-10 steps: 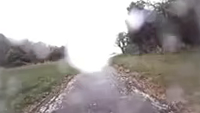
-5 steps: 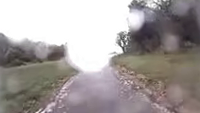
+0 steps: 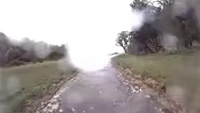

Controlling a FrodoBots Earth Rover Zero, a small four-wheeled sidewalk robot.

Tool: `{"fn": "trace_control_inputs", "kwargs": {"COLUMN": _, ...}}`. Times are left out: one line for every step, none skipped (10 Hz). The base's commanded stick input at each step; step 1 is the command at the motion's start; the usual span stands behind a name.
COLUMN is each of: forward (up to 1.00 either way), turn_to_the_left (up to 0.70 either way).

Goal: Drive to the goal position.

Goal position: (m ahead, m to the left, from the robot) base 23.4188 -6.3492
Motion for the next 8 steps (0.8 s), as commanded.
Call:
{"fn": "trace_control_inputs", "kwargs": {"forward": 0.85, "turn_to_the_left": 0.00}}
{"fn": "trace_control_inputs", "kwargs": {"forward": 0.85, "turn_to_the_left": 0.00}}
{"fn": "trace_control_inputs", "kwargs": {"forward": 0.85, "turn_to_the_left": 0.00}}
{"fn": "trace_control_inputs", "kwargs": {"forward": 0.85, "turn_to_the_left": 0.00}}
{"fn": "trace_control_inputs", "kwargs": {"forward": 0.85, "turn_to_the_left": 0.00}}
{"fn": "trace_control_inputs", "kwargs": {"forward": 0.85, "turn_to_the_left": 0.00}}
{"fn": "trace_control_inputs", "kwargs": {"forward": 0.85, "turn_to_the_left": 0.34}}
{"fn": "trace_control_inputs", "kwargs": {"forward": 0.85, "turn_to_the_left": 0.34}}
